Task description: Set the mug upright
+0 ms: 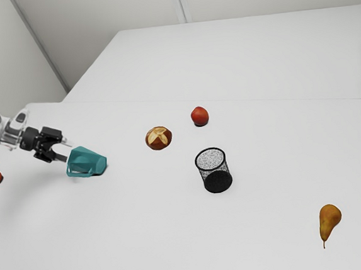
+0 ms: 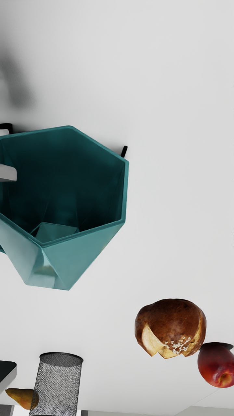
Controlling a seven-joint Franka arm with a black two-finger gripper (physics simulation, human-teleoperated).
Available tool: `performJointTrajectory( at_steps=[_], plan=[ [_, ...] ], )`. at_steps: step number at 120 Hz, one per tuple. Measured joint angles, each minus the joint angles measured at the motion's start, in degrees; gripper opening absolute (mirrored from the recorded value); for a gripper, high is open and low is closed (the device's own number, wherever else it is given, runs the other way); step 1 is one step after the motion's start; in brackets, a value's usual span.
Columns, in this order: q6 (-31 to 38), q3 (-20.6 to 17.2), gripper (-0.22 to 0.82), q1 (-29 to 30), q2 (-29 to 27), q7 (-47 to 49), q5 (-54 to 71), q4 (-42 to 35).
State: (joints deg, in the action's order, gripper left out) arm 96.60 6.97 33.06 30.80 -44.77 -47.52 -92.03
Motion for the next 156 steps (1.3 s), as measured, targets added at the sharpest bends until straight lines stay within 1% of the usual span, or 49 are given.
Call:
performJointTrajectory(
  at_steps=[18, 37, 40, 55, 63, 71, 84, 96, 104, 124, 132, 143, 156],
  plan=[
    [1.9, -1.6, 0.6, 0.0, 0.9, -0.8, -0.6, -0.1],
    [3.1, -2.4, 0.59, 0.1, 1.5, -1.5, -1.5, -0.6],
    [3.2, -2.5, 0.56, 0.1, 1.6, -1.6, -1.7, -0.7],
    [3.1, -3.1, 0.23, 0.1, 1.6, -2.0, -2.3, -0.9],
    [2.7, -3.2, 0.1, 0.2, 1.6, -2.2, -2.5, -0.9],
    [2.0, -3.3, 0.01, 0.4, 1.4, -2.3, -2.6, -0.9],
    [0.6, -3.3, -0.07, 0.6, 1.0, -2.6, -2.6, -0.8],
    [-0.6, -3.8, -0.12, 0.6, 0.3, -2.8, -2.5, -0.8],
    [-1.3, -4.5, -0.13, 0.6, -0.8, -3.0, -2.3, -0.8],
    [-2.2, -6.5, -0.16, 0.6, -5.4, -3.1, -0.4, -1.0],
    [-2.1, -7.8, -0.16, 0.1, -7.9, -2.7, 2.7, -0.9],
    [-1.2, -10.5, -0.17, -0.5, -11.5, -1.5, 9.0, -0.9],
    [0.6, -11.6, -0.17, -5.4, -16.0, 1.3, 18.4, -0.9]
  ],
)
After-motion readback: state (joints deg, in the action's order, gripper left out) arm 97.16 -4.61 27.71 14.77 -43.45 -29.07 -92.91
